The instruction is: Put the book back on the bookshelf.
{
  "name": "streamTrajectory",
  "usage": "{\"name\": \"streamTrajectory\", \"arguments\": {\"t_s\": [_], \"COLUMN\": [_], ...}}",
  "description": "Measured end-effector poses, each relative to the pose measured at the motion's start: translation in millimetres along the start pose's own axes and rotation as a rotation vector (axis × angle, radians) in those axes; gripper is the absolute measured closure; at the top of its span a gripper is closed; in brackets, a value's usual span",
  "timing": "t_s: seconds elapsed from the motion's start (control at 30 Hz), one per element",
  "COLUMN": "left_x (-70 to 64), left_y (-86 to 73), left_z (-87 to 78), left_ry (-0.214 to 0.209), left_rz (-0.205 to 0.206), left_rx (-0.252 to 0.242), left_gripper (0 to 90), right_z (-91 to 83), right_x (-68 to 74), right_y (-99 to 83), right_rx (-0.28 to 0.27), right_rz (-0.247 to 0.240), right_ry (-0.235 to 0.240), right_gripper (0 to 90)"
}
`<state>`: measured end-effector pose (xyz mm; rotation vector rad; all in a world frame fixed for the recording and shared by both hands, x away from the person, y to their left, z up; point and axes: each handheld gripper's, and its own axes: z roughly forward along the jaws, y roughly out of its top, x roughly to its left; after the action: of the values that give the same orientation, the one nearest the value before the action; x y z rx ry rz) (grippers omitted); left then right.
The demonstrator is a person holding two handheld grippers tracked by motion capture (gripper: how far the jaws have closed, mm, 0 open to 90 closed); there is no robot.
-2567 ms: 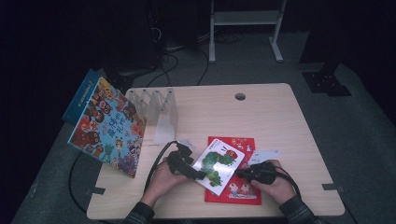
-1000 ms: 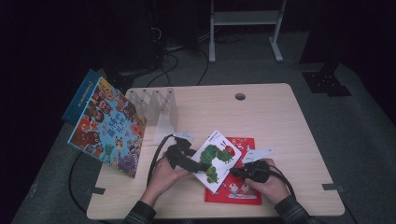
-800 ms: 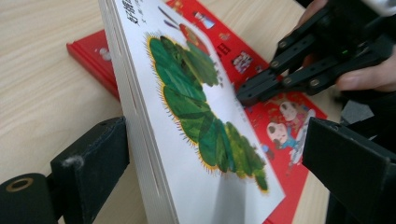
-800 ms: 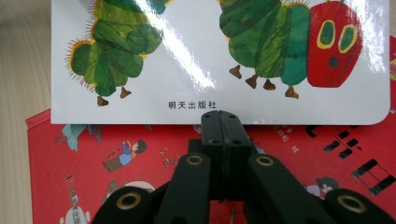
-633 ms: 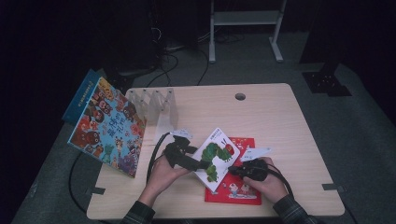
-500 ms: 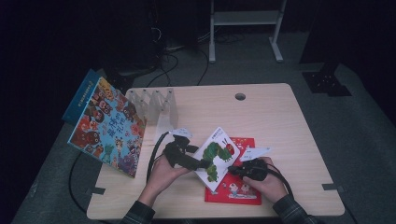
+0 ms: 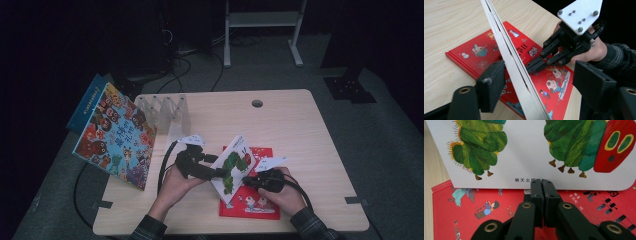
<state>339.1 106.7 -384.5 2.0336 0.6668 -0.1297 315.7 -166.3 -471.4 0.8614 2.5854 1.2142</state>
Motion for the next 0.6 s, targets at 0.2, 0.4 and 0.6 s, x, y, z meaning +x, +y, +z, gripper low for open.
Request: {"name": "streamTrajectory", "arguments": {"t_s": [0.2, 0.4, 0.6], "left_x": [-0.8, -3.0, -2.1], "left_y": [-1.3, -3.3, -2.7], "left_z": [3.4, 14.8, 14.0], "left_ry": [-0.033, -0.020, -0.016], "left_rz": [0.001, 0.013, 0.003], "left_rx": [0.033, 0.076, 0.089], "left_gripper": [38.1, 41.5, 50.0], "right_z": [0.2, 0.1, -0.4], "right_x": [-0.2, 0.1, 0.6], "right_y": [0.0, -0.2, -0.4], "right_rx": [-0.001, -0.002, 0.000], "right_rz": [0.000, -0.001, -0.001], "right_ry": [0.001, 0.003, 0.006], "right_gripper": [86.7, 86.4, 84.9]}}
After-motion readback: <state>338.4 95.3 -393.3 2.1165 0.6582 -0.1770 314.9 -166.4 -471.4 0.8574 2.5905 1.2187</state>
